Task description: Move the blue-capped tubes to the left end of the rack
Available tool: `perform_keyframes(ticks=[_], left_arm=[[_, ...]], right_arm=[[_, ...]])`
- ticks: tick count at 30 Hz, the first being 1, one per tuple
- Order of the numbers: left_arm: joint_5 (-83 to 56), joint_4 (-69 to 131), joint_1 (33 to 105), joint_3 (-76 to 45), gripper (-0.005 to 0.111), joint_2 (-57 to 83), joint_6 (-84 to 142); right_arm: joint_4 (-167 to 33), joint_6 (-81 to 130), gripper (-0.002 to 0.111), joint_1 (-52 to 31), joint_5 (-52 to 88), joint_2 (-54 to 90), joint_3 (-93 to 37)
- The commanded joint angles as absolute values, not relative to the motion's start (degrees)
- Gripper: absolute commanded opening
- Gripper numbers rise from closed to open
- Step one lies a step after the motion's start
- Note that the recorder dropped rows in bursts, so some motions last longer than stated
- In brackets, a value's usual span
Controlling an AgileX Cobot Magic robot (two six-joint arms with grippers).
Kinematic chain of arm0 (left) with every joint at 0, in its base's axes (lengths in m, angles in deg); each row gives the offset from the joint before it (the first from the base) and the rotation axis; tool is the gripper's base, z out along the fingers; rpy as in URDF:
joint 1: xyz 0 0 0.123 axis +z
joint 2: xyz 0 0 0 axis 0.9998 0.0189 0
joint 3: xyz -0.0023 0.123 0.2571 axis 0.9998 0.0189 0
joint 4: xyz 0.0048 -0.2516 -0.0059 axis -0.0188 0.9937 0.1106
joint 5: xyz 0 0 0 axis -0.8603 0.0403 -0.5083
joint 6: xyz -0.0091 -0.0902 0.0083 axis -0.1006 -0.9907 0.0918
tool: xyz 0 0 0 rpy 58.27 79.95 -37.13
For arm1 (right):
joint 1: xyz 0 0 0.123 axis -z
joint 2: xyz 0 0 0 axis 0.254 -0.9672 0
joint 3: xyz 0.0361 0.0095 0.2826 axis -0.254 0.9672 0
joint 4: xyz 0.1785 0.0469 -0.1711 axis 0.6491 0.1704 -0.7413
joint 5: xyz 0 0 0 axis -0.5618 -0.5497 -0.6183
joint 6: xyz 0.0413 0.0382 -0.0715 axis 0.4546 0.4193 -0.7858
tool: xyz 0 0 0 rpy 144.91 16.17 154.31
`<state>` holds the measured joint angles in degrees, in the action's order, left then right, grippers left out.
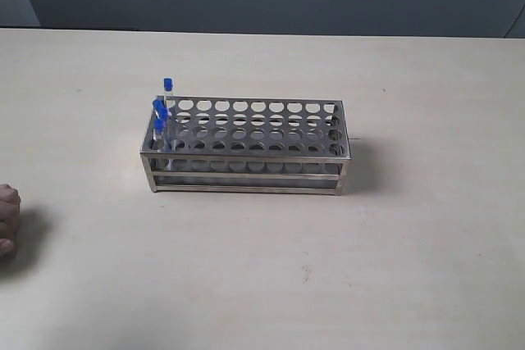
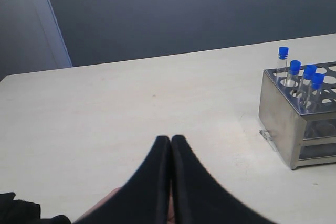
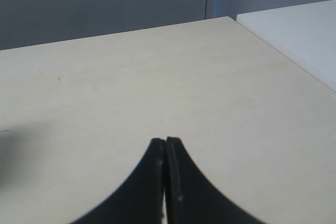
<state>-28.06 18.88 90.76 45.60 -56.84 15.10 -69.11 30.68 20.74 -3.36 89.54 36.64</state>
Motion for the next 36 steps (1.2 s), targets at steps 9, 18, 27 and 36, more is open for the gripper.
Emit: perform_keyframes(ticks=[9,18,27,36], left_arm=[[-27.58,19.18,90.52,45.3,0.001,-56.64,15.06],[-27.58,19.18,90.52,45.3,0.001,-56.64,15.06],[-27.58,19.18,90.52,45.3,0.001,-56.64,15.06],[-27.58,19.18,90.52,45.3,0.001,-56.64,15.06]], right_arm=[[-68.92,29.12,-0.001,21.01,-2.32,89.74,36.9],[-67.94,29.0,-0.001,21.01,-2.44,89.74,36.9],[-67.53,29.11,-0.001,21.01,-2.44,89.74,36.9],[-67.54,29.1,-0.001,21.01,-2.44,89.74,36.9]])
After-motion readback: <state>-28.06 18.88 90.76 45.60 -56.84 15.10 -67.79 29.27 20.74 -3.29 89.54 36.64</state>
